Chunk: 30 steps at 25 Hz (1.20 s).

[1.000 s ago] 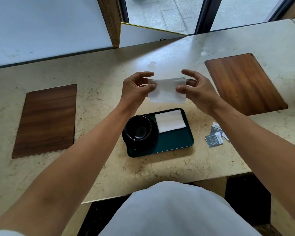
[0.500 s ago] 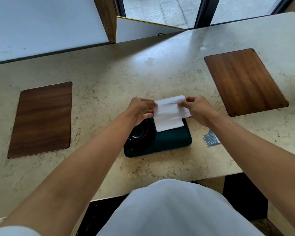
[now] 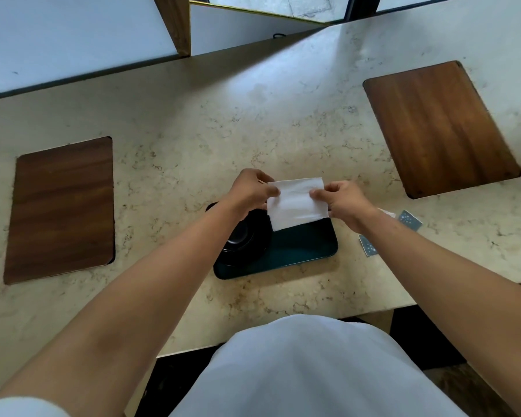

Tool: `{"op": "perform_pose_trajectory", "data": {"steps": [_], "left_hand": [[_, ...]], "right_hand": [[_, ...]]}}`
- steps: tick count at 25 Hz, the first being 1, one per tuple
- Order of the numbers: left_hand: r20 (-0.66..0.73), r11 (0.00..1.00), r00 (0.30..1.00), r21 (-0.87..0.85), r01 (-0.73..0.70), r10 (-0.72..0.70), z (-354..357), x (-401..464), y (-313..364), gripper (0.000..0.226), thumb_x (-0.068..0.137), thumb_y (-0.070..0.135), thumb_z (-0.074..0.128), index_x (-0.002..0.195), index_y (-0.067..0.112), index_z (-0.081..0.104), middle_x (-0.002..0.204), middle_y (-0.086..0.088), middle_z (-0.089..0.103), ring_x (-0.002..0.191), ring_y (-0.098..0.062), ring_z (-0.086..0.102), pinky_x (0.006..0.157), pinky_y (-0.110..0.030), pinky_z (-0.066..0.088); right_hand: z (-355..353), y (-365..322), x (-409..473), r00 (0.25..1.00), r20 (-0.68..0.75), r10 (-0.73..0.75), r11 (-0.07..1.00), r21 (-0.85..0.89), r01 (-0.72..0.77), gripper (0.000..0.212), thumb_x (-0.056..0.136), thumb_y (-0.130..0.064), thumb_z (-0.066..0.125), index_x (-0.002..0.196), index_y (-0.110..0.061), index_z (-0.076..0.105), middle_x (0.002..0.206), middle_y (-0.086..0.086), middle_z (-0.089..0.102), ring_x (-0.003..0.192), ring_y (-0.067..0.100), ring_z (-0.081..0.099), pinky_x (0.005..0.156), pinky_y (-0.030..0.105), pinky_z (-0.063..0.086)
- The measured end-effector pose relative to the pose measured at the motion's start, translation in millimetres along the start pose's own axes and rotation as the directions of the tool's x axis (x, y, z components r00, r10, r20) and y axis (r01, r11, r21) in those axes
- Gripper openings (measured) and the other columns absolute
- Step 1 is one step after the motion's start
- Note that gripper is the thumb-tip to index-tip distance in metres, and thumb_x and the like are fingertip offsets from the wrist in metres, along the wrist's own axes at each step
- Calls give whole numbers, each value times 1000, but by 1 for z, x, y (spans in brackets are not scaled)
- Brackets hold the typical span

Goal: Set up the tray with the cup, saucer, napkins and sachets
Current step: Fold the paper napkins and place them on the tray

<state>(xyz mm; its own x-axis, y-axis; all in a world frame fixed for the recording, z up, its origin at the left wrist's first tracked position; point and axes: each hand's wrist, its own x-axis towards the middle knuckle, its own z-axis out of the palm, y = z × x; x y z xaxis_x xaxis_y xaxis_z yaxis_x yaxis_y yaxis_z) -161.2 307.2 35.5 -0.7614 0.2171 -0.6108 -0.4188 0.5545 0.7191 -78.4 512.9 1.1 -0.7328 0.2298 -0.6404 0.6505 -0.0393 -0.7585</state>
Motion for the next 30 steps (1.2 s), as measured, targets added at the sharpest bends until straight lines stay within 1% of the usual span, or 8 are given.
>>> {"op": "perform_pose_trajectory", "data": {"steps": [3, 7, 12, 16, 22, 25, 27, 30], "left_hand": [[23, 978, 999, 203, -39, 35, 4, 10, 2, 10, 89, 10, 73, 96, 3, 71, 96, -15, 71, 84, -30, 74, 76, -40, 65], [87, 949, 995, 307, -77, 52, 5, 17, 7, 12, 90, 14, 70, 94, 4, 74, 89, -13, 73, 84, -25, 72, 79, -37, 64], [139, 956, 987, 272, -111, 75, -2, 20, 11, 11, 91, 15, 70, 93, 6, 75, 92, -12, 77, 85, -18, 75, 74, -29, 64], [135, 978, 990, 197, -72, 46, -7, 20, 11, 10, 93, 14, 68, 93, 6, 73, 89, -10, 76, 78, -17, 75, 79, -37, 65], [158, 993, 986, 101, -60, 43, -14, 14, 11, 11, 93, 12, 67, 98, 4, 73, 101, -17, 74, 91, -26, 74, 84, -42, 63], [223, 972, 969, 180, -149, 107, -15, 7, 13, 27, 89, 18, 72, 115, 13, 70, 111, -5, 73, 98, -18, 70, 88, -34, 61], [284, 950, 946, 220, -223, 156, -14, 0, 15, 45, 87, 24, 75, 131, 20, 64, 122, 5, 69, 109, -9, 64, 90, -23, 50], [334, 959, 927, 158, -234, 171, -9, -6, 19, 39, 87, 24, 74, 126, 21, 70, 121, 8, 72, 107, -3, 66, 85, -17, 47]], "right_hand": [[-1, 4, 3, 1000, -11, 3, 1000, -30, -3, 8, 94, -25, 74, 95, -17, 72, 105, 6, 76, 100, 25, 73, 92, 43, 60], [-6, 3, 6, 1000, 0, 2, 1000, 2, -2, 7, 94, -25, 74, 95, -18, 73, 98, 0, 78, 97, 21, 74, 87, 37, 61], [-12, 3, 7, 996, 94, -1, 996, 87, -7, 9, 93, -25, 75, 99, -18, 74, 90, -5, 81, 90, 17, 74, 78, 31, 61], [-10, 1, 7, 989, 145, -26, 993, 120, 9, 20, 88, -25, 80, 103, -14, 75, 94, -2, 81, 87, 15, 75, 71, 26, 59], [-12, -5, -2, 968, 184, -170, 976, 169, 139, 39, 77, -32, 86, 108, -11, 76, 109, 5, 79, 102, 20, 75, 85, 28, 59], [-13, -9, -7, 965, 139, -222, 973, 100, 209, 22, 85, -26, 82, 106, -17, 78, 106, 1, 80, 99, 16, 75, 83, 27, 58], [-12, -13, -12, 962, 124, -244, 970, 38, 241, 15, 87, -26, 81, 101, -21, 79, 101, -1, 80, 94, 15, 75, 76, 23, 57], [-10, -21, -20, 943, 165, -288, 954, -39, 298, 8, 88, -29, 79, 95, -33, 81, 98, -7, 79, 90, 12, 75, 70, 19, 57]]}}
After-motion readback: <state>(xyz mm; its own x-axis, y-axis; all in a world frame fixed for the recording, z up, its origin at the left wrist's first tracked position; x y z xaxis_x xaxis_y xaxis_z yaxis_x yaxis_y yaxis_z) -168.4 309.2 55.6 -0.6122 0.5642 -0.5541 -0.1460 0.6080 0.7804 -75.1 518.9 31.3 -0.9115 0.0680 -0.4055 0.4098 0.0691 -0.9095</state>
